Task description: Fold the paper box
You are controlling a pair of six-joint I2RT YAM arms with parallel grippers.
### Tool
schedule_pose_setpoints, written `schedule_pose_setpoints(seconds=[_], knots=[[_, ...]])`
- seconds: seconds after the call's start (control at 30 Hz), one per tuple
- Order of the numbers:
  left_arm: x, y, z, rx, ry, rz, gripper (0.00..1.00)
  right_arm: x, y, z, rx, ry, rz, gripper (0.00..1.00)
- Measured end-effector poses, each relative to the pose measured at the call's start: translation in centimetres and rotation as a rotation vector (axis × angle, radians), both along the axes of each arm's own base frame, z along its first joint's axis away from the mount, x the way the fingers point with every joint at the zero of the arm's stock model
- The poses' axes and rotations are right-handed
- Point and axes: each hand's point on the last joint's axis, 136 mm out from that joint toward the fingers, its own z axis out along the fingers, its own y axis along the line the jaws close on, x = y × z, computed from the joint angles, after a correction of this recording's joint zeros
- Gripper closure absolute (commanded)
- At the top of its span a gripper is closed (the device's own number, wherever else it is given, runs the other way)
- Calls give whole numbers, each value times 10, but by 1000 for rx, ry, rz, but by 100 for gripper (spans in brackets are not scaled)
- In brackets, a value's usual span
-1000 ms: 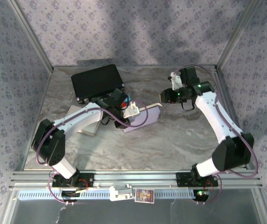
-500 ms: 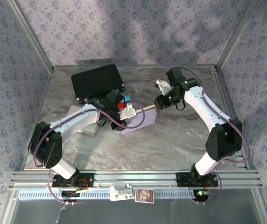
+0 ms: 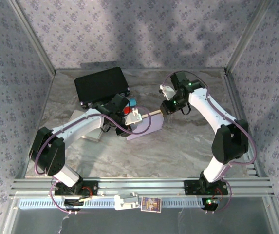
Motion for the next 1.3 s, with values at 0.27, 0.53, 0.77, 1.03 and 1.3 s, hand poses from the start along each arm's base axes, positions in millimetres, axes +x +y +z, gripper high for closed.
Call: schedule_pose_setpoints(seconds=[0.27,0.53,0.77,1.03,1.3], knots=[[0,0,0,0,0,-1,60,-1,1,3,-3,3,4,78],[0,0,0,-2,2,-2,61,0,7,10,-5,-19,18,80],[-1,0,0,-2,1,-5,61,-1,8,5,-31,-15,29,78],[-1,-1,1,-9,5,-7,61,0,8,2,-43,-9,30,91],[-1,-2,1,-12,4,-8,61,-1,8,6,-74,-8,27,100]])
